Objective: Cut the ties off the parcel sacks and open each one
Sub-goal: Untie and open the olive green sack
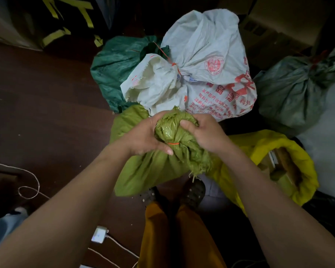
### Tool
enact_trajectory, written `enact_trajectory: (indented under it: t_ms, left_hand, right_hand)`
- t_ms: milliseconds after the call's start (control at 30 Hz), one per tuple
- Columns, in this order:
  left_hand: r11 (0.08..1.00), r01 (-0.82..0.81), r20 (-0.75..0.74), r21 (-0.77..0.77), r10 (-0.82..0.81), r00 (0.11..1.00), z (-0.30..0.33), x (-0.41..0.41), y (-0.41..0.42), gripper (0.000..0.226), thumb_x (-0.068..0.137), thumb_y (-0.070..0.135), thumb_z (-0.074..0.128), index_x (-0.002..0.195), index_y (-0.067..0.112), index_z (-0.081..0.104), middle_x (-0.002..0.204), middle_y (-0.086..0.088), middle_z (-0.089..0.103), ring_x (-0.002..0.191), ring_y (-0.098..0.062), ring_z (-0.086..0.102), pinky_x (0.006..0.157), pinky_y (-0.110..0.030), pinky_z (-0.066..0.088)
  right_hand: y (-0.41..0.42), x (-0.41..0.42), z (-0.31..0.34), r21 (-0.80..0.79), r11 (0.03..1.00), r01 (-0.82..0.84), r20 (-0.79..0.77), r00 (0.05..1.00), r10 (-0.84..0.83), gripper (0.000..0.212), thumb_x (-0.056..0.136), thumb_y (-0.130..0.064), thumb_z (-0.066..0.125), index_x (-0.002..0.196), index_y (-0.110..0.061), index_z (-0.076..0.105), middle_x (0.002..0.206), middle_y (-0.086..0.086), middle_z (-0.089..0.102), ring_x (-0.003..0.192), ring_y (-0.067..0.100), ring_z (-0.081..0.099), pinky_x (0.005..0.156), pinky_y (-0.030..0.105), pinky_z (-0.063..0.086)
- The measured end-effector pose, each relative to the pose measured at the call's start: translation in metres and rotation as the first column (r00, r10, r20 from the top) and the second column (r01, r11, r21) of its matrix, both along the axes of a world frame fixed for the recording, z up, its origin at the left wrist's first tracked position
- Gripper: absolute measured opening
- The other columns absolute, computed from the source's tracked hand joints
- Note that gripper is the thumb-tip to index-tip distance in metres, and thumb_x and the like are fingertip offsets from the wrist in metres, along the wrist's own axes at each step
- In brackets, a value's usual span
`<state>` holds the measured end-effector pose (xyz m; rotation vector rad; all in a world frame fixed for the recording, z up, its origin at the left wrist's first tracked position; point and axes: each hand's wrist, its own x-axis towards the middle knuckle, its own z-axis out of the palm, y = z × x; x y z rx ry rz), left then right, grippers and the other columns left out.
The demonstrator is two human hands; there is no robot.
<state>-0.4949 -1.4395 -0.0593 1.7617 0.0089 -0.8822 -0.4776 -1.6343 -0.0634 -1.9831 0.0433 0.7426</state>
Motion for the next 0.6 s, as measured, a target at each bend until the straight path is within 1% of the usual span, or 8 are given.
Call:
enact_trajectory:
  t_ms: [100,167,233,267,367,433,500,600]
  left_hand:
    - [0.989,-0.143,0.036,-0.031,0.144,0.989,0.001,-0.001,-0.003,0.066,0.061,0.001,0.085,0.119,0.018,0.058,0.109,0.009,0.068,0.103,0.002,0.063,0.09,-0.012,0.047]
    - [0.976,-0.213,0.041,-0.041,0.214,0.976,-0.001,-0.005,-0.008,0.049,0.066,0.0,0.082,0.105,0.023,0.063,0.101,0.013,0.069,0.097,0.003,0.065,0.088,-0.013,0.049]
    - [0.959,-0.283,0.007,-0.036,0.283,0.959,-0.007,-0.011,-0.012,0.038,0.072,0.002,0.079,0.101,0.023,0.066,0.096,0.014,0.07,0.089,0.006,0.066,0.083,-0.009,0.049]
    - [0.947,-0.322,-0.011,-0.012,0.321,0.947,-0.01,-0.015,-0.013,0.032,0.075,0.005,0.077,0.102,0.02,0.068,0.093,0.015,0.071,0.086,0.008,0.066,0.078,-0.008,0.05]
    - [0.853,-0.513,-0.081,0.096,0.521,0.85,-0.019,-0.025,-0.008,0.008,0.082,0.018,0.075,0.088,0.023,0.073,0.078,0.018,0.072,0.076,0.002,0.069,0.07,-0.015,0.053]
    - [0.756,-0.639,-0.168,0.141,0.655,0.737,-0.021,-0.025,0.001,0.004,0.082,0.023,0.075,0.085,0.021,0.073,0.082,0.01,0.075,0.077,-0.009,0.072,0.078,-0.028,0.057]
    - [0.709,-0.692,-0.267,0.138,0.699,0.663,-0.018,-0.021,0.007,0.016,0.082,0.023,0.075,0.095,0.015,0.072,0.089,0.001,0.076,0.081,-0.018,0.073,0.083,-0.038,0.057]
    - [0.708,-0.704,-0.349,0.054,0.674,0.651,-0.008,-0.012,0.007,0.021,0.083,0.017,0.073,0.102,0.009,0.07,0.093,-0.007,0.075,0.085,-0.025,0.073,0.085,-0.046,0.056]
  right_hand:
    - [0.003,0.014,0.011,-0.01,1.0,0.005,0.03,1.0,-0.005,0.017,0.096,-0.033,0.058,0.086,-0.025,0.07,0.078,-0.017,0.068,0.072,-0.009,0.063,0.073,0.017,0.05]
    - [0.007,0.017,0.01,-0.043,0.998,0.047,0.028,0.999,-0.046,0.028,0.095,-0.038,0.058,0.097,-0.014,0.072,0.086,-0.008,0.071,0.082,0.003,0.067,0.082,0.027,0.053]
    - [0.011,0.016,0.007,-0.105,0.989,0.103,0.017,0.995,-0.102,0.042,0.094,-0.043,0.057,0.106,-0.005,0.07,0.099,0.007,0.072,0.094,0.019,0.067,0.089,0.034,0.051]
    - [0.013,0.014,0.006,-0.127,0.983,0.131,0.026,0.991,-0.129,0.044,0.094,-0.043,0.057,0.11,-0.004,0.067,0.105,0.008,0.07,0.1,0.022,0.064,0.091,0.033,0.049]
    - [0.016,0.008,0.007,-0.234,0.945,0.227,0.222,0.959,-0.175,0.031,0.095,-0.035,0.058,0.12,-0.017,0.061,0.116,-0.002,0.058,0.117,0.021,0.05,0.1,0.03,0.038]
    - [0.018,0.002,0.011,-0.237,0.942,0.238,0.362,0.921,-0.142,0.029,0.095,-0.03,0.058,0.123,-0.02,0.061,0.123,0.0,0.057,0.121,0.022,0.046,0.107,0.037,0.033]
    - [0.025,-0.006,0.013,-0.143,0.979,0.143,0.294,0.951,-0.096,0.037,0.096,-0.031,0.057,0.133,-0.025,0.056,0.137,-0.003,0.052,0.13,0.014,0.042,0.114,0.037,0.029]
    - [0.039,-0.013,0.012,0.017,0.998,0.052,-0.016,0.999,-0.052,0.064,0.091,-0.048,0.061,0.148,-0.039,0.032,0.154,-0.014,0.03,0.133,-0.004,0.026,0.106,0.017,0.022]
